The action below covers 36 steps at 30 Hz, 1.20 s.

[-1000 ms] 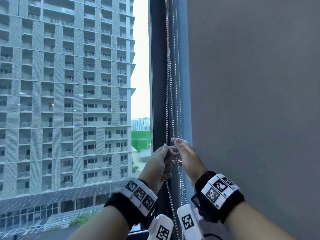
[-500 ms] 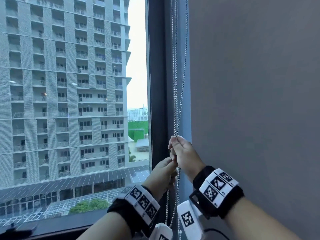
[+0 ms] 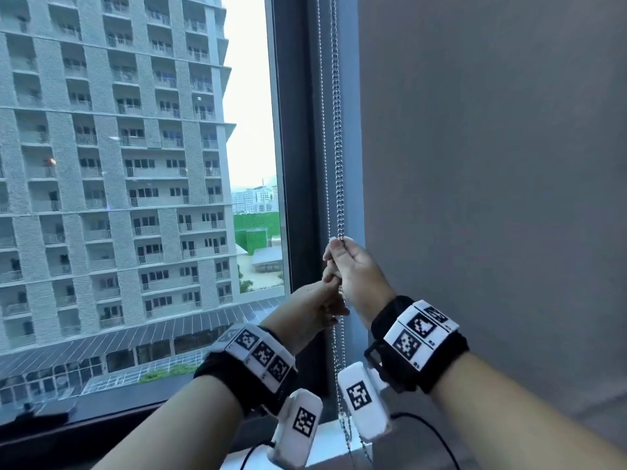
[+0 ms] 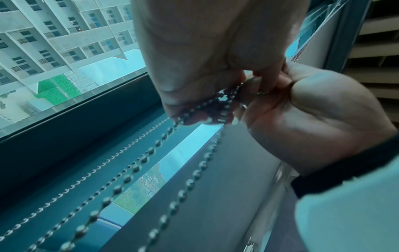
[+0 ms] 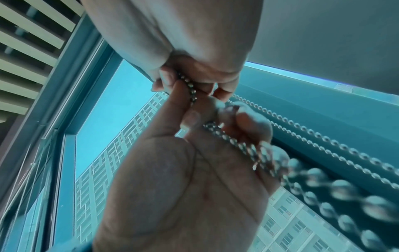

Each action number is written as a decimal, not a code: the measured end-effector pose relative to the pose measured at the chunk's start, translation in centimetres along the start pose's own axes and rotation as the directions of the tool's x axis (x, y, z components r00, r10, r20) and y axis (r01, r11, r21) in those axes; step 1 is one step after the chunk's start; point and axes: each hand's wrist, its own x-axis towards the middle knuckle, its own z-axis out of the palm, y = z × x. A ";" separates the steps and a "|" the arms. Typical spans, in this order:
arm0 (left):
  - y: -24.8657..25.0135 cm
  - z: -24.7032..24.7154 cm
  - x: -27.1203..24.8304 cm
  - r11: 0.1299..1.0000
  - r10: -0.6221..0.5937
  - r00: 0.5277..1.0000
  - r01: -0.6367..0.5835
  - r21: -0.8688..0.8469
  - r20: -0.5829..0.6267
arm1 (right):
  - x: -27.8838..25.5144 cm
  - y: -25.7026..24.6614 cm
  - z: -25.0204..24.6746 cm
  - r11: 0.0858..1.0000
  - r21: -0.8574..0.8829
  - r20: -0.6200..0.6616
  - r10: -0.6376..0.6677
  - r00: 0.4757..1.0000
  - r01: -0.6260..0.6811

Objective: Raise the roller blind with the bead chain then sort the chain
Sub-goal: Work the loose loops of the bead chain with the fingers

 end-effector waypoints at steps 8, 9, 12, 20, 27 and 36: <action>-0.6 -0.8 -3.0 0.998 -0.048 0.992 0.045 0.033 0.113 | -3.3 2.0 -0.7 0.998 0.060 -0.127 -0.017 0.992 0.025; -0.8 -0.9 -3.3 0.999 -0.038 0.995 0.037 0.015 0.093 | -3.6 2.2 -0.9 0.997 0.069 -0.141 -0.022 0.990 0.032; -1.0 -1.0 -4.5 0.999 0.005 0.991 0.001 -0.049 0.135 | -4.5 2.7 -1.4 0.995 0.093 -0.156 -0.007 0.988 0.022; 0.0 -0.3 -6.4 0.702 0.064 0.977 -0.189 0.687 0.204 | -5.8 3.4 -3.8 0.993 0.118 -0.180 0.005 0.984 0.016; 4.2 2.1 -6.6 -0.023 0.265 0.949 -0.174 0.985 0.173 | -5.8 3.3 -6.2 0.999 -0.022 -0.174 -0.049 0.984 0.046; 5.6 6.7 -4.8 -0.393 0.399 0.744 -0.389 0.833 0.536 | -5.9 2.6 -8.3 0.986 -0.147 -0.035 -0.088 0.995 0.082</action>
